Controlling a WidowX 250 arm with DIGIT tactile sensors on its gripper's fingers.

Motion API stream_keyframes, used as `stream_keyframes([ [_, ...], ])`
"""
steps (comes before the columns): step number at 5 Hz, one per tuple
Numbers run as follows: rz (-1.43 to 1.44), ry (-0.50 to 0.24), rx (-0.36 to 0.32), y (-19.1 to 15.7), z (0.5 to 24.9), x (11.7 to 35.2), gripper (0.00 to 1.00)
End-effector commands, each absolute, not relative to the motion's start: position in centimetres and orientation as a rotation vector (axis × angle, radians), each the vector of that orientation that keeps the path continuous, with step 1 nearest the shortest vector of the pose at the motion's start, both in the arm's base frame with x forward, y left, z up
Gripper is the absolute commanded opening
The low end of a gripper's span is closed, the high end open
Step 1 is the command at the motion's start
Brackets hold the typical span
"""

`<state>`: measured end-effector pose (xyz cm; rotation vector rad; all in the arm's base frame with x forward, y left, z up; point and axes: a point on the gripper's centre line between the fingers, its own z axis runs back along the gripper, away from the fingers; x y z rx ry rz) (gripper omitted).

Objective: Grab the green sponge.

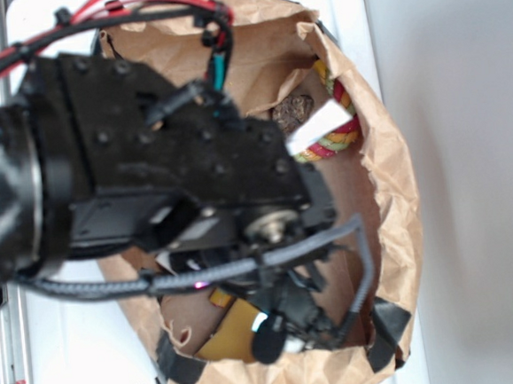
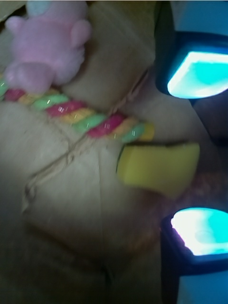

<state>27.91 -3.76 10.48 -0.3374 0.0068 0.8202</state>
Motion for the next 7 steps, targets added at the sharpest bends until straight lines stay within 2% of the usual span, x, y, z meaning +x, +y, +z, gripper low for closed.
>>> stream_keyframes([
  [1,0.893,-0.042,-0.341,-3.3,11.1,29.6,1.00],
  [3,0.904,-0.057,-0.298,-3.5,8.5,30.8,1.00],
  [4,0.871,-0.032,-0.258,-4.4,6.9,30.1,1.00],
  [7,0.854,-0.022,-0.238,-3.9,6.5,28.9,1.00],
])
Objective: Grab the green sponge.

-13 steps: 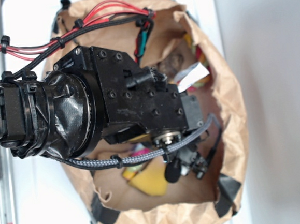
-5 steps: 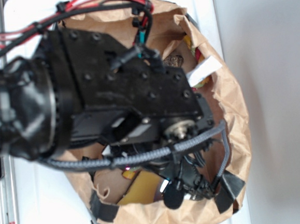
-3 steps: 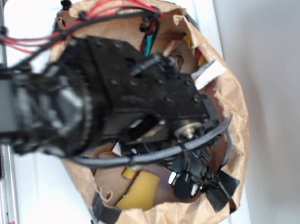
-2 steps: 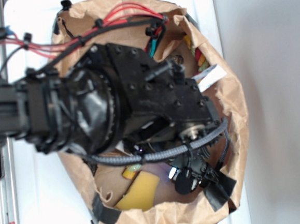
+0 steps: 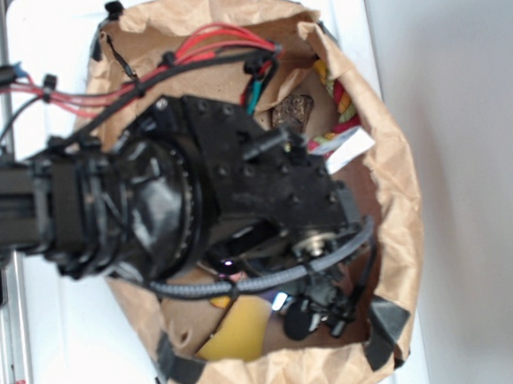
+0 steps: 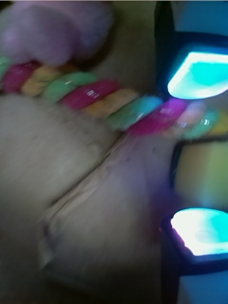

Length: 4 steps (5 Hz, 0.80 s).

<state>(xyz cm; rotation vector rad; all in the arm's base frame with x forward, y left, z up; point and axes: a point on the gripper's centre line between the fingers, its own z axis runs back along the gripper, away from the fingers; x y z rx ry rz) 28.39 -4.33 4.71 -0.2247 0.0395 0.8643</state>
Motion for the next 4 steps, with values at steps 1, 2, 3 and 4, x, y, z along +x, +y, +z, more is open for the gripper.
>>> stream_keyframes([
  [1,0.854,-0.022,-0.238,-3.9,6.5,28.9,1.00],
  [2,0.854,-0.022,-0.238,-3.9,6.5,28.9,1.00],
  [3,0.854,-0.022,-0.238,-3.9,6.5,28.9,1.00],
  [4,0.813,-0.072,-0.261,-6.2,6.6,28.0,1.00],
])
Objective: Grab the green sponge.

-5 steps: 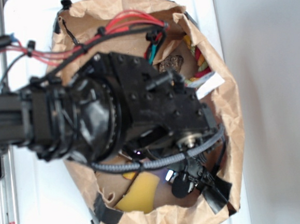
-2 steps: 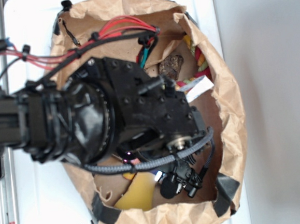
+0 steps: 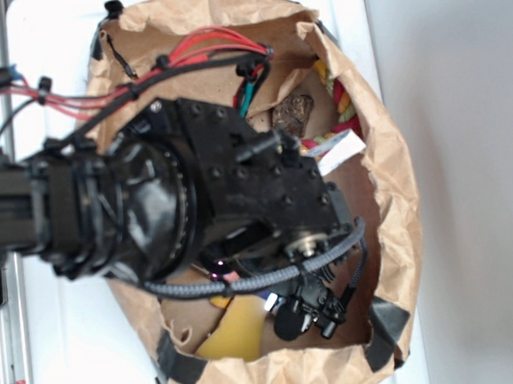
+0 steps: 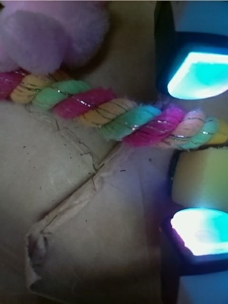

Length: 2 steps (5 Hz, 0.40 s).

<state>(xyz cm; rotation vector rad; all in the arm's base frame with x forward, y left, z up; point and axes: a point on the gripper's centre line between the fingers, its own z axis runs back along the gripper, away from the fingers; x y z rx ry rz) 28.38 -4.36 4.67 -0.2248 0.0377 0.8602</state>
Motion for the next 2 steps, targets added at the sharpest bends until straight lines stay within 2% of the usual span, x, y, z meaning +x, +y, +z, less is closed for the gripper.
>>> stream_keyframes([
  [1,0.783,-0.058,-0.265,-7.18,7.16,27.42,1.00],
  [2,0.789,-0.039,-0.271,-6.88,7.22,26.82,1.00],
])
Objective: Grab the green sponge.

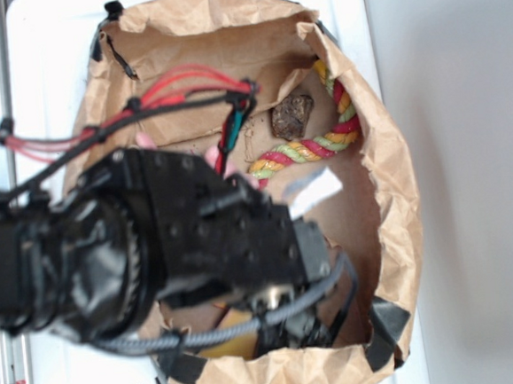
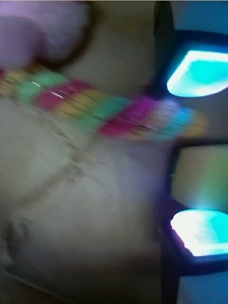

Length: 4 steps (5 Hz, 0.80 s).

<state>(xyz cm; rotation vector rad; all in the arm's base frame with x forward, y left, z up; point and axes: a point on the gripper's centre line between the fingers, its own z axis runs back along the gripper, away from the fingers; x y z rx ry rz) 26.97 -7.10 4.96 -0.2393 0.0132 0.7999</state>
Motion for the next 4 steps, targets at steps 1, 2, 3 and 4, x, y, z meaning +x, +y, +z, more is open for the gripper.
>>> stream_keyframes([
  [1,0.787,-0.026,-0.279,-7.04,7.31,26.31,1.00],
  [2,0.774,-0.016,-0.290,-7.54,7.43,26.07,1.00],
  [3,0.787,-0.010,-0.301,-7.74,6.95,26.37,1.00],
  [4,0.871,-0.019,-0.350,-7.76,6.83,26.64,1.00],
])
